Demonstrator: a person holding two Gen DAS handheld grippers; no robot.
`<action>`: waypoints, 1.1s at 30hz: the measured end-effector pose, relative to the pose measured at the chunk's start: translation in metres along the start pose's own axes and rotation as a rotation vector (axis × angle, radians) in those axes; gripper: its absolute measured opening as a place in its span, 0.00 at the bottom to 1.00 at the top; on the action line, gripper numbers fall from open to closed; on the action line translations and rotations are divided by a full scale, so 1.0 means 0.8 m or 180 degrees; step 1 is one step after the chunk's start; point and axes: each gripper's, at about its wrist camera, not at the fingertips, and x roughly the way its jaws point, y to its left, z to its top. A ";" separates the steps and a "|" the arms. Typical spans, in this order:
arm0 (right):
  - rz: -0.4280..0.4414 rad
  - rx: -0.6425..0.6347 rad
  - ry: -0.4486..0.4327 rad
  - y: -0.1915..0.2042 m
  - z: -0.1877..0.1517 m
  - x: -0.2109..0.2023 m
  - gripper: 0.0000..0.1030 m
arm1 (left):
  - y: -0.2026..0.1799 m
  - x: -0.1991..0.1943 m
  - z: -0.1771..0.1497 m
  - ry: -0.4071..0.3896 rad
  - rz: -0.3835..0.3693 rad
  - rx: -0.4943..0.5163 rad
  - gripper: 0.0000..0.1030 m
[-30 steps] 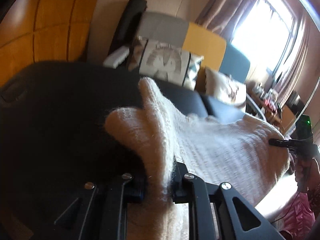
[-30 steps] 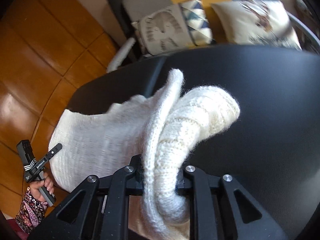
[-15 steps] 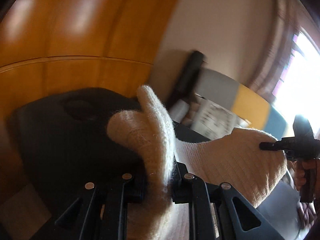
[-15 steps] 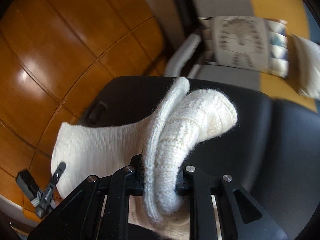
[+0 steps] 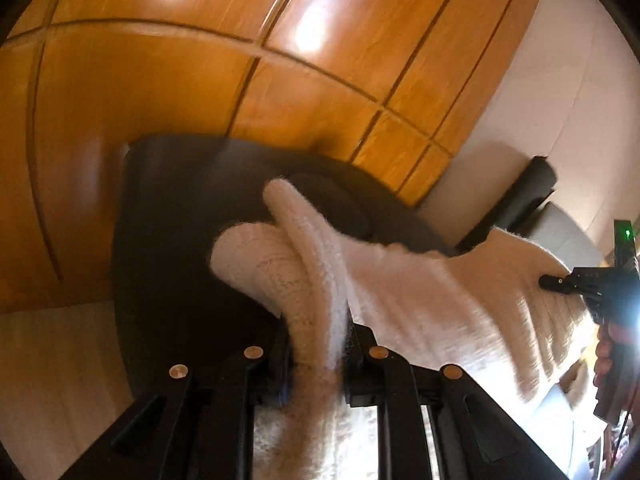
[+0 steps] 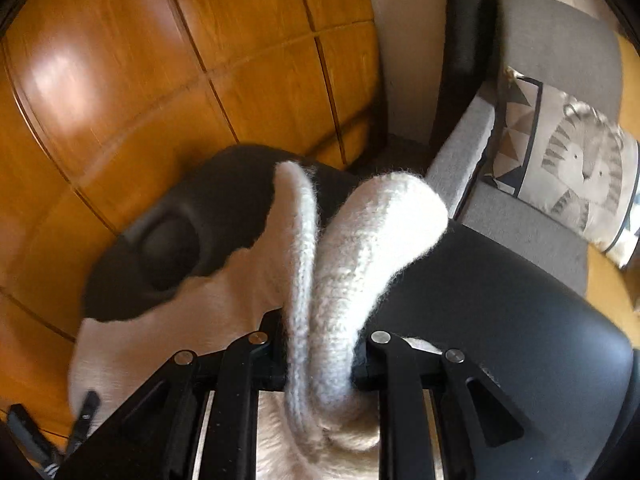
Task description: Fold clothes
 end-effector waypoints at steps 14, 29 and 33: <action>-0.0133 0.0793 -0.0305 -0.119 -0.058 -0.068 0.51 | 0.040 -0.013 -0.004 0.0306 -0.0023 -0.0452 0.33; 0.0366 0.0537 -0.0070 -0.080 -0.241 -0.180 0.51 | -0.005 -0.144 -0.073 0.0507 0.0176 -0.0052 0.33; 0.0242 0.0217 -0.0155 -0.030 -0.270 -0.210 0.91 | -0.042 -0.180 -0.082 0.0442 0.0403 0.0278 0.33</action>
